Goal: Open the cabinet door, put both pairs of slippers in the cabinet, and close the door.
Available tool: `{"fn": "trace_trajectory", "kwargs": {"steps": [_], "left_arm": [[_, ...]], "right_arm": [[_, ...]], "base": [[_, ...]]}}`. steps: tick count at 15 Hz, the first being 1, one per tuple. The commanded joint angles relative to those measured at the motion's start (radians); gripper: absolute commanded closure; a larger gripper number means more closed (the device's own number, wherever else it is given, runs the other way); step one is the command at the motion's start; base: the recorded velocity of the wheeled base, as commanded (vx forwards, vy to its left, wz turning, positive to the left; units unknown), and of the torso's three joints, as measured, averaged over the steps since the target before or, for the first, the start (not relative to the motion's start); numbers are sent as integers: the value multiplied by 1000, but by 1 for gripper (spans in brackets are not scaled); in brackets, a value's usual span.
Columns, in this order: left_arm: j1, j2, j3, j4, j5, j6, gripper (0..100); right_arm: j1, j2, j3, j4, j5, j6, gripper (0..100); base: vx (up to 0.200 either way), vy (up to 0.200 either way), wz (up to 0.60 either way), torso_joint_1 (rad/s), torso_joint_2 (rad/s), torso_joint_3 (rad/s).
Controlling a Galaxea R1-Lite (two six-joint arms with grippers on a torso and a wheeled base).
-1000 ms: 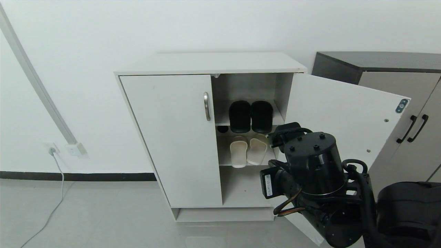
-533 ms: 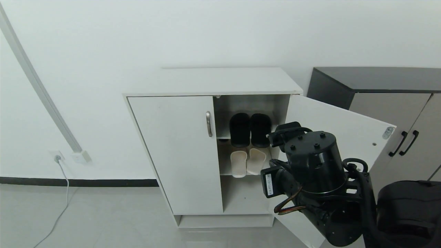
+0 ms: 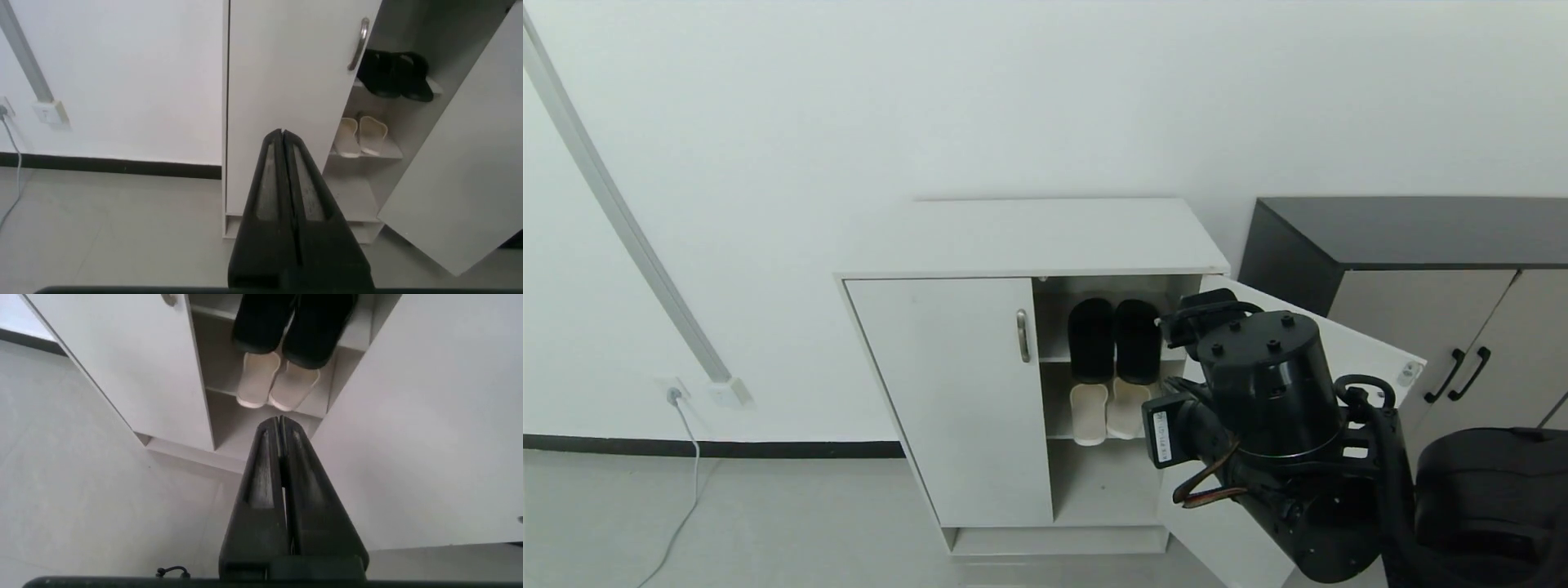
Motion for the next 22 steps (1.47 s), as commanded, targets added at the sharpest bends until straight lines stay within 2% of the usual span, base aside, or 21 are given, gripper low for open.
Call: {"fn": "trace_trajectory", "kwargs": {"steps": [1,12,19,22], "left_arm": [[1,1,0,0,0,0,100],[1,1,0,0,0,0,100],[1,1,0,0,0,0,100],[1,1,0,0,0,0,100]], "right_arm": [[0,3,0,1,0,0,100],[-1,1,3,0,-1,0,100],[-13,0,3,-2,-1,2,100],[-18,-2,3,-2,0,0,100]], "base": [[0,0,0,207,-530,-305],[0,0,0,242,-557,-314],[0,0,0,180,-375,-205],[0,0,0,52,-119,-54]]}}
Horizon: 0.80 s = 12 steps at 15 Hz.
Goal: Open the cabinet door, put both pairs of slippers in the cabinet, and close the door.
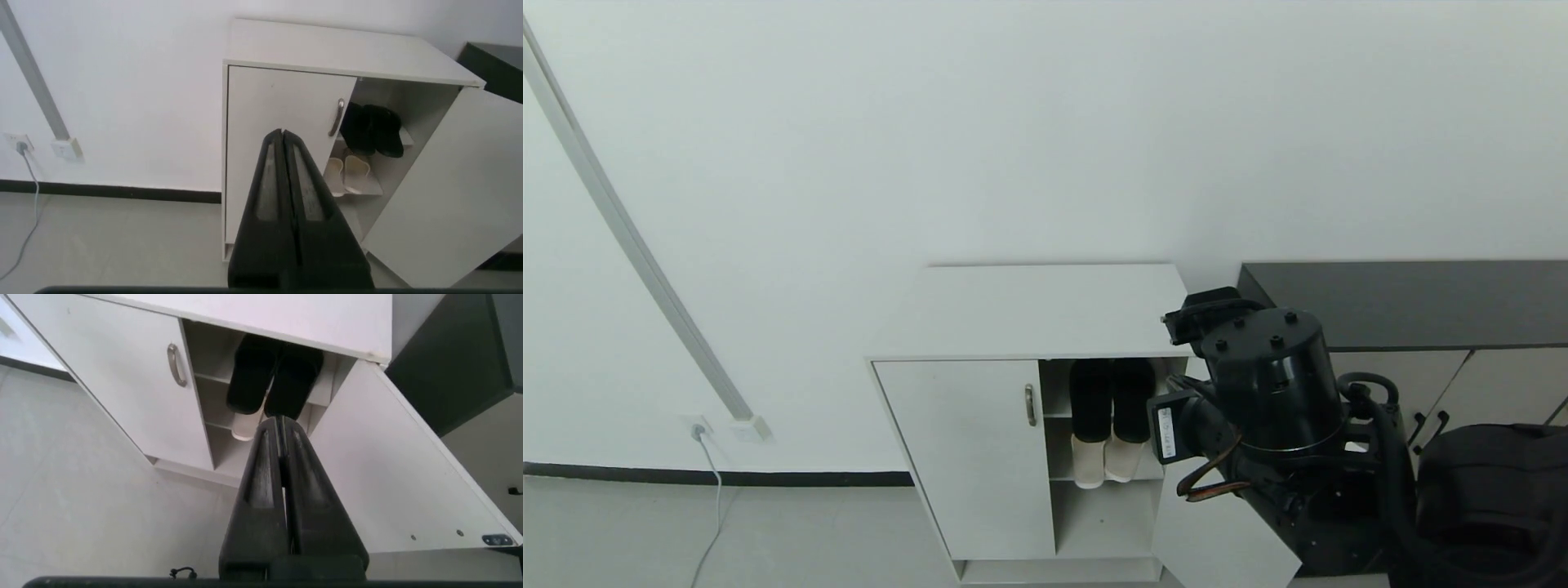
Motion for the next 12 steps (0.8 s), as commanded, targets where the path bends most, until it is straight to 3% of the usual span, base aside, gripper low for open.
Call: {"fn": "trace_trajectory", "kwargs": {"steps": [1,5,11,12], "left_arm": [[1,1,0,0,1,0,100],[1,1,0,0,1,0,100],[1,1,0,0,1,0,100],[1,1,0,0,2,0,100]], "right_arm": [[-2,-1,0,0,0,-1,100],[-3,5,20,1,0,-25,100],[-8,5,25,0,0,-30,100],[-16,5,25,0,0,-30,100]], "base": [[0,0,0,0,0,0],[0,0,0,0,0,0],[0,0,-600,6,1,1],[0,0,0,0,0,0]]}}
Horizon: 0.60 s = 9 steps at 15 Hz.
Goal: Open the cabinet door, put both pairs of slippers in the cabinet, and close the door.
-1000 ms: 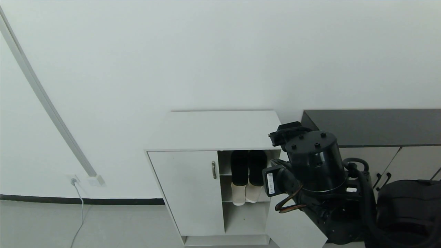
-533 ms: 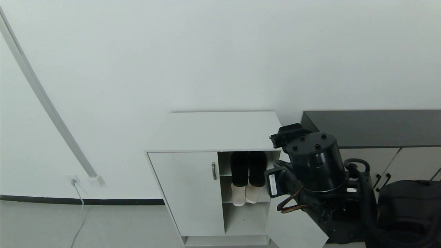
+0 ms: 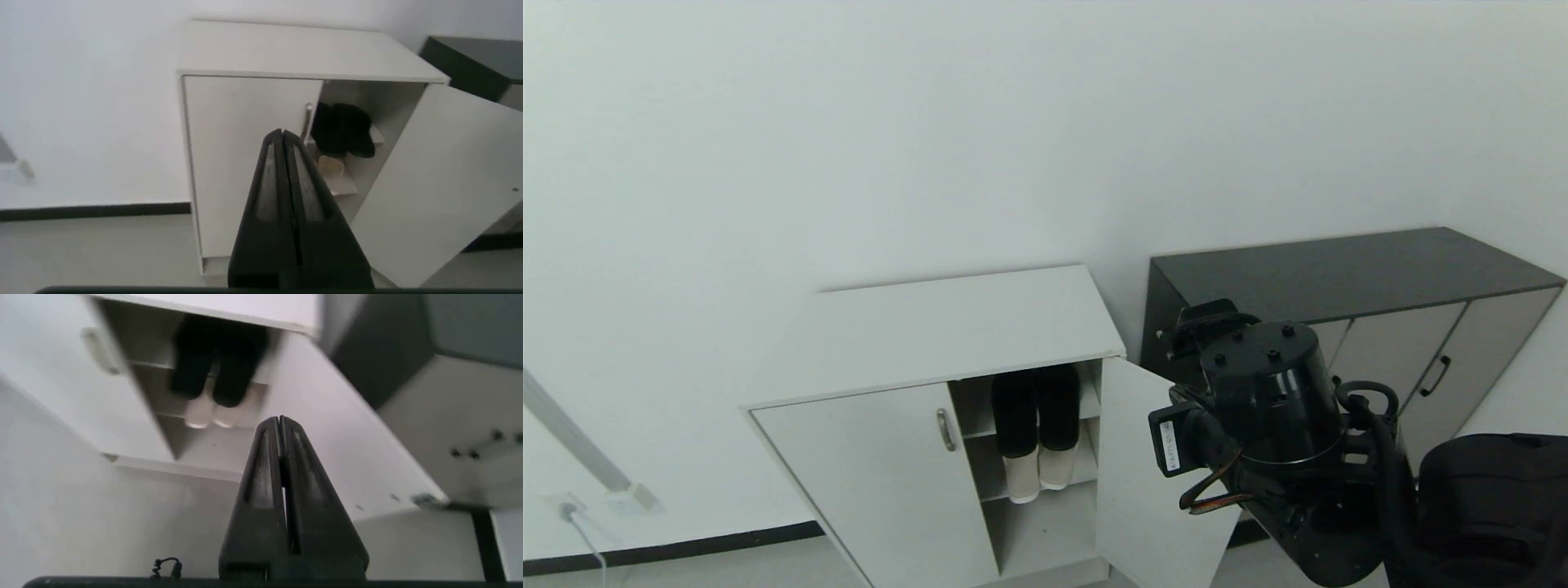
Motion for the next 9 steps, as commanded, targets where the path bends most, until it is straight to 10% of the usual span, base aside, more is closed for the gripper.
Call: {"fn": "trace_trajectory", "kwargs": {"steps": [1,9], "left_arm": [[2,1,0,0,1,0,100],[2,1,0,0,1,-2,100]], "right_arm": [[-12,3,-1,-3,0,0,100],[-20,15,-1,-15,0,-1,100]], "base": [[0,0,0,0,0,0],[0,0,0,0,0,0]]}}
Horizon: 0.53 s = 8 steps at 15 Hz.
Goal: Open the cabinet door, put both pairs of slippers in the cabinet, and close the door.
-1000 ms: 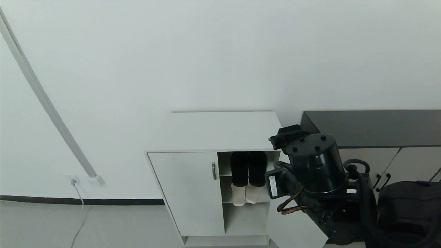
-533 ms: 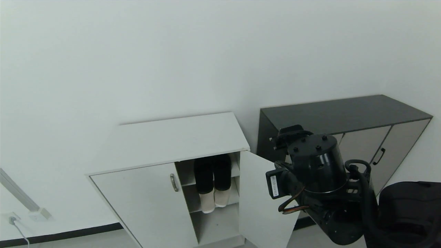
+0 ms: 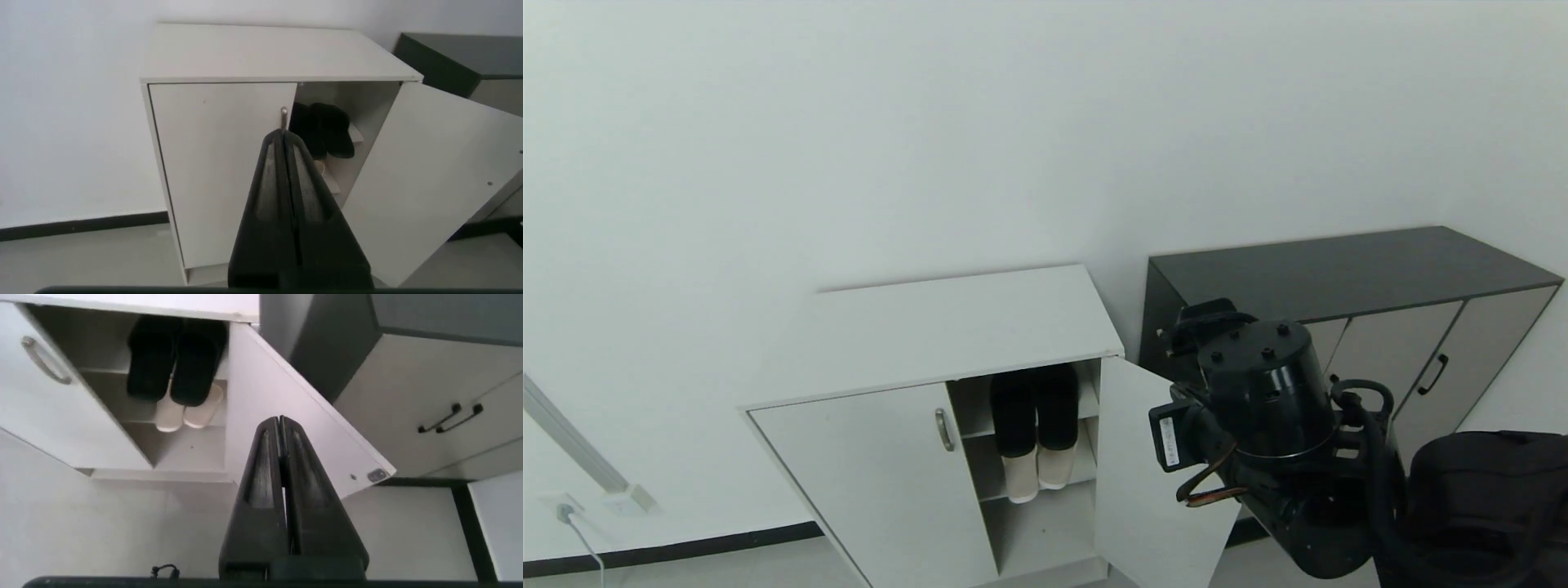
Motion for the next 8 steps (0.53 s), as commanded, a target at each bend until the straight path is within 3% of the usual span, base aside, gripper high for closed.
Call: {"fn": "trace_trajectory", "kwargs": {"steps": [1,6,8], "left_arm": [[0,1,0,0,0,-1,100],[0,1,0,0,0,-1,100],[0,1,0,0,0,-1,100]], "right_arm": [[-2,2,1,0,-1,0,100],[-3,2,1,0,-1,0,100],[-12,2,-1,0,-1,0,100]], "base": [[-200,0,0,2,-2,2],[-200,0,0,1,4,2],[0,0,0,0,0,0]]}}
